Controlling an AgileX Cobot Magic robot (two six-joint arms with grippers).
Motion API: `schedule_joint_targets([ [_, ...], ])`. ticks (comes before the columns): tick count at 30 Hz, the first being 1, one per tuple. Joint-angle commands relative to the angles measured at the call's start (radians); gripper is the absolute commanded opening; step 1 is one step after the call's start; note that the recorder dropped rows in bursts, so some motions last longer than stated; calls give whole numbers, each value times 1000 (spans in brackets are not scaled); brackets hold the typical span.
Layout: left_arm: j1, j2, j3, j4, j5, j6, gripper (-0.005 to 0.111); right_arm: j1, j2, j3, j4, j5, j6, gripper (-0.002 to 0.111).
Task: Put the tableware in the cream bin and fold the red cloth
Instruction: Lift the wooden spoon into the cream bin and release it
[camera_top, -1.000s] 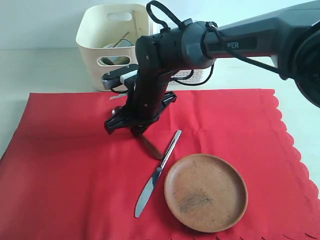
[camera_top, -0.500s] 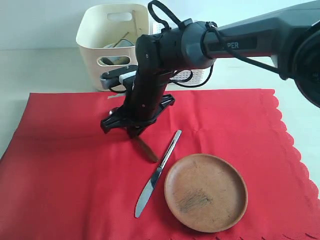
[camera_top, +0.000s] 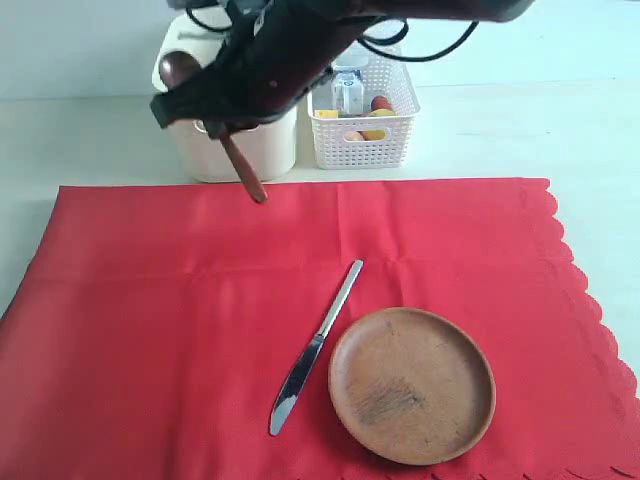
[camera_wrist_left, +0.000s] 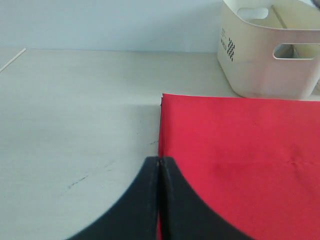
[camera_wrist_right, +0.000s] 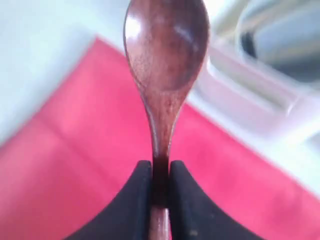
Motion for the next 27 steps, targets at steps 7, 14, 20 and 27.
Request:
schedule_joint_targets([
  [7, 2, -7, 3, 2, -13, 1, 0, 1, -35, -2, -11, -389, -18, 0],
  [14, 2, -7, 3, 2, -13, 1, 0, 1, 9, -4, -42, -580, -18, 0],
  [20, 2, -7, 3, 2, -13, 1, 0, -1, 91, -56, -42, -633, -18, 0],
  [27, 2, -7, 3, 2, -13, 1, 0, -48, 253, -253, -37, -633, -11, 0],
])
